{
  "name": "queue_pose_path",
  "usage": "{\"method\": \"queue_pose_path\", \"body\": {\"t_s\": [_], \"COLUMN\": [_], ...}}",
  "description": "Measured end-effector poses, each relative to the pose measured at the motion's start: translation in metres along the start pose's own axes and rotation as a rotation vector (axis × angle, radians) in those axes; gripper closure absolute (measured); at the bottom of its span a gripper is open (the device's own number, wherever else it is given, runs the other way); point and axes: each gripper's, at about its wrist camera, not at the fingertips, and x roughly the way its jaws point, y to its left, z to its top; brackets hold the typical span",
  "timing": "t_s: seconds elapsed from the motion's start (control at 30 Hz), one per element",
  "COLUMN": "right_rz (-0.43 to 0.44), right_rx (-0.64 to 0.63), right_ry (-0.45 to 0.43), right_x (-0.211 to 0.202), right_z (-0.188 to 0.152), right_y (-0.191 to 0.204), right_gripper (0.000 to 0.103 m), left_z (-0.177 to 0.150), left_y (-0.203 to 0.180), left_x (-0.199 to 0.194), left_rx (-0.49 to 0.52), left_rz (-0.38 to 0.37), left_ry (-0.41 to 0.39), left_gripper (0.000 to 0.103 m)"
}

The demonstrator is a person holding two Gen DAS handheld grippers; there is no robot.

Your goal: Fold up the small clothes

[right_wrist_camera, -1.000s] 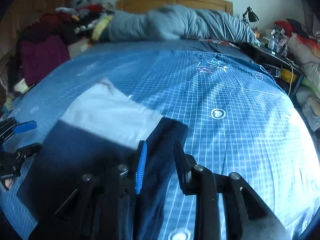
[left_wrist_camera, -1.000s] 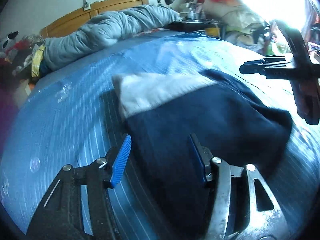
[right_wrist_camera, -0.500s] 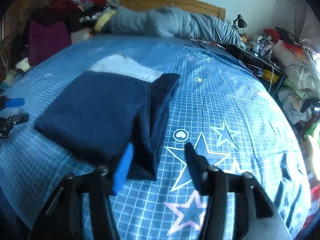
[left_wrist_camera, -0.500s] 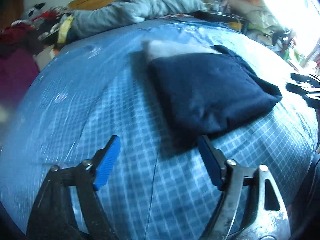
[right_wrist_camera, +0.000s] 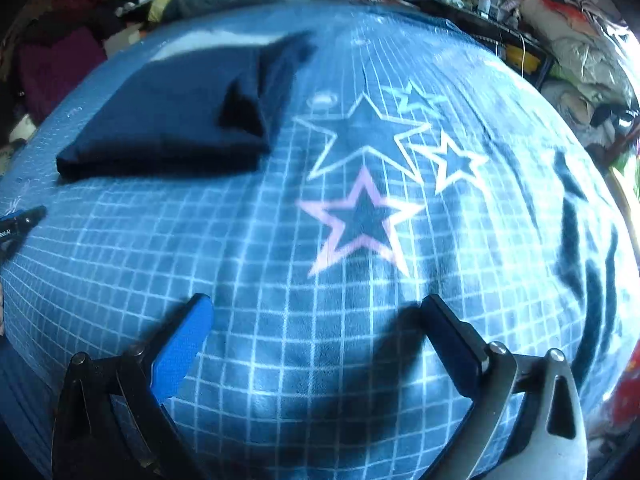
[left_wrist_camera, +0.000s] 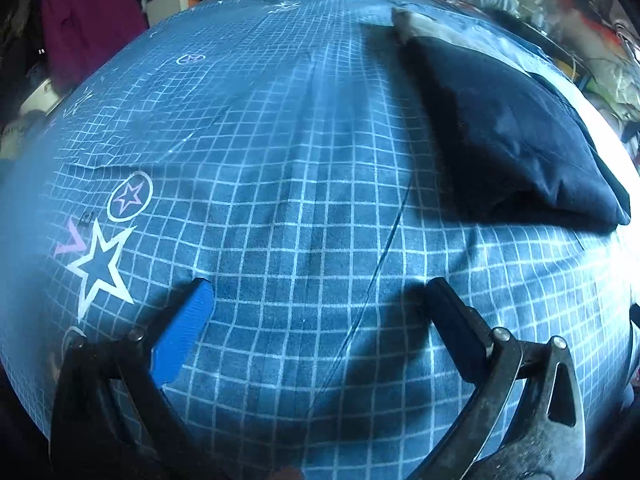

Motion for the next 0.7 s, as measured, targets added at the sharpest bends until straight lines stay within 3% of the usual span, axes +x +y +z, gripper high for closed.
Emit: {"method": "queue_pose_path", "body": {"t_s": [0.1, 0.7], "right_rz": [0.0, -0.02], "right_rx": [-0.012, 0.02], "right_ry": [-0.056, -0.105], "right_x": [-0.003, -0.002], "right_z": [-0.008, -0.01], "right_y": [0.001, 0.001], "right_gripper": [0.0, 0.0], "left_z": [0.004, 0.012], "left_y": [-0.003, -0.002], "left_x": [0.005, 0.014], "left_rx": [-0.032, -0.057], "left_rz": [0.032, 0.044], "left_ry": [-0.009, -0.027], "left_gripper": [0.0, 0.0]}}
